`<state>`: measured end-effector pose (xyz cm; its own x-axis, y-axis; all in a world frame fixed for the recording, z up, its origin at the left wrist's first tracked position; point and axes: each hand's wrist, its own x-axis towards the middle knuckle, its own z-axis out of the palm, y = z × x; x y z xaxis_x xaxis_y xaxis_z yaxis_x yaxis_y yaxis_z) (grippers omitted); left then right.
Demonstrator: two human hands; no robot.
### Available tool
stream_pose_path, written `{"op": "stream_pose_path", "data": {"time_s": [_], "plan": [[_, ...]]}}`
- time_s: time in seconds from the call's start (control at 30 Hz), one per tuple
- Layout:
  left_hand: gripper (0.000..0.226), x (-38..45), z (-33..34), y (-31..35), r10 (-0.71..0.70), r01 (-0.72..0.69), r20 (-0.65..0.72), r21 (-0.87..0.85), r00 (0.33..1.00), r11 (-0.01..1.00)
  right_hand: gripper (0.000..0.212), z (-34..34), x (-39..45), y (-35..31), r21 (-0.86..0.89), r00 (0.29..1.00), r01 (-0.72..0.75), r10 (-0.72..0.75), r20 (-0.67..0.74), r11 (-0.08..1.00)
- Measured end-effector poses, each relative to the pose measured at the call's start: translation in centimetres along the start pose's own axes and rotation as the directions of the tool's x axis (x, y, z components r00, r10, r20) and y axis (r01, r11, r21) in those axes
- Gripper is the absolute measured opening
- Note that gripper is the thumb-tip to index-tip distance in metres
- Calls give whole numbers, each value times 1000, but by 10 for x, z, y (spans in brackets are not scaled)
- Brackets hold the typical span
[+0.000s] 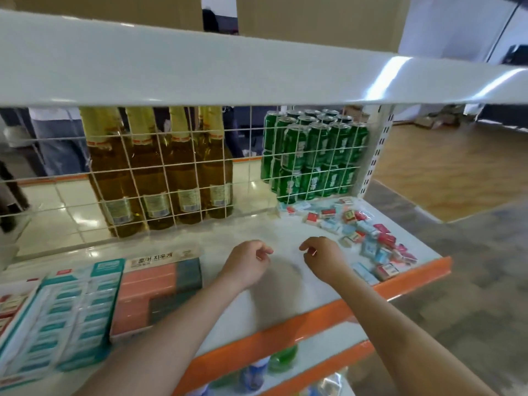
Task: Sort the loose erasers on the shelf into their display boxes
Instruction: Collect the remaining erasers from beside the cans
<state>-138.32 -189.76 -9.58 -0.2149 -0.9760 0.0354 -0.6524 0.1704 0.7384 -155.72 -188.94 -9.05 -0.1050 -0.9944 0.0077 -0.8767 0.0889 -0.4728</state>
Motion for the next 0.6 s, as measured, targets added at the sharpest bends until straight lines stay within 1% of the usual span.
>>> {"op": "stream_pose_path", "data": {"time_s": [0.13, 0.23, 0.33, 0.47, 0.6], "plan": [[26, 15, 25, 14, 8, -7, 24, -37, 1000, 999, 34, -15, 10, 34, -36, 999, -42, 41, -32, 998], [26, 25, 40, 21, 16, -15, 39, -40, 999, 999, 38, -24, 21, 55, -35, 991, -109, 106, -88, 993], [25, 34, 50, 25, 6, -4, 61, -24, 998, 1000, 35, -33, 33, 71, -93, 982, -152, 139, -127, 984], [25, 44, 59, 26, -15, 15, 66, 7, 998, 1000, 41, -39, 48, 82, -139, 975, -214, 202, -92, 967], [27, 56, 61, 22, -4, -1, 72, 62, 997, 998, 38, -35, 57, 89, -165, 972, -232, 223, -69, 959]]}}
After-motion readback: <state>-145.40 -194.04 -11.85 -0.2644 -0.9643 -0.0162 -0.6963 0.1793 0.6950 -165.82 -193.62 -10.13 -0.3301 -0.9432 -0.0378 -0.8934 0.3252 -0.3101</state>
